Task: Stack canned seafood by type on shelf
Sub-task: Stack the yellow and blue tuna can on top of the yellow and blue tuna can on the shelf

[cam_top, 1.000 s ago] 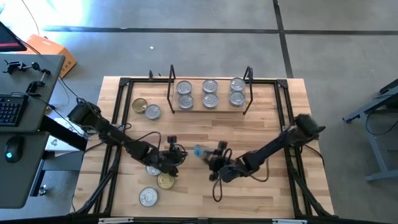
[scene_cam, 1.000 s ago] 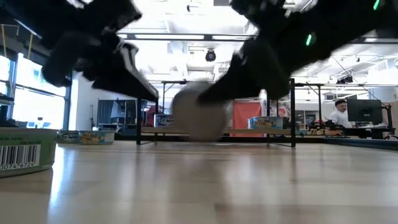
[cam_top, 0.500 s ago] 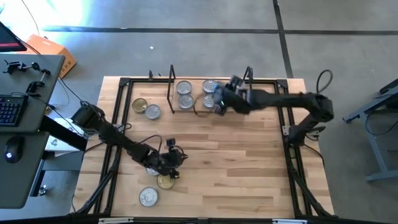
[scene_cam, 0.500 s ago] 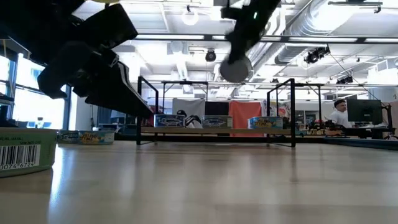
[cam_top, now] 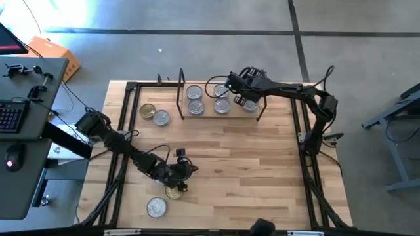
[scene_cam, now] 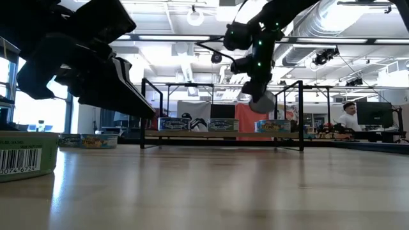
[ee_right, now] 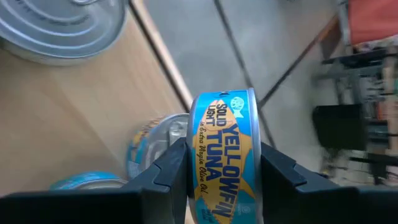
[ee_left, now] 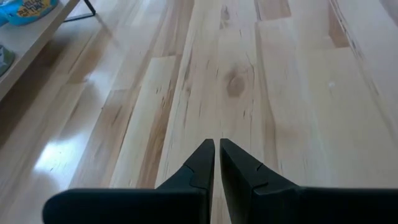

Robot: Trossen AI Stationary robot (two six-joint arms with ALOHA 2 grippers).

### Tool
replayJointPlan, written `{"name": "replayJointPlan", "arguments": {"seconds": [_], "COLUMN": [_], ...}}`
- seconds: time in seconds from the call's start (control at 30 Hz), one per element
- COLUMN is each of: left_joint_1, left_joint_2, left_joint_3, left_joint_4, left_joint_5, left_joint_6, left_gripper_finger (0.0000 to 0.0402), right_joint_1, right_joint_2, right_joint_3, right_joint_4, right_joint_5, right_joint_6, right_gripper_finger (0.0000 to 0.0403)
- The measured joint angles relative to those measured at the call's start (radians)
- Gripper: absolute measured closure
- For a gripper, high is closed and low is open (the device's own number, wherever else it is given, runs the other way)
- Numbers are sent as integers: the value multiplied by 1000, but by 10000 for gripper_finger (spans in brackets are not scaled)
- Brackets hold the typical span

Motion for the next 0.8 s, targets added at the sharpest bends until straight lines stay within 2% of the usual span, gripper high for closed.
{"name": "replayJointPlan", "arguments": {"seconds": [0.27,0.37,0.63,0.7,0.8], "left_joint_1": [1,0,-6,-6,-6], "left_joint_2": [0,0,0,0,0], "left_joint_3": [0,0,0,0,0], "left_joint_4": [0,0,0,0,1], "left_joint_5": [0,0,0,0,0], "left_joint_6": [1,1,0,0,-1], "left_gripper_finger": [382,382,382,382,382], "right_joint_1": [-12,-12,24,29,28], "right_joint_2": [50,65,41,34,23], "right_joint_3": [0,3,2,1,2], "right_joint_4": [12,13,51,53,46], "right_joint_5": [-69,-62,-112,-111,-55], "right_joint_6": [-6,-15,-33,-44,-47], "right_gripper_finger": [282,282,282,282,282]}}
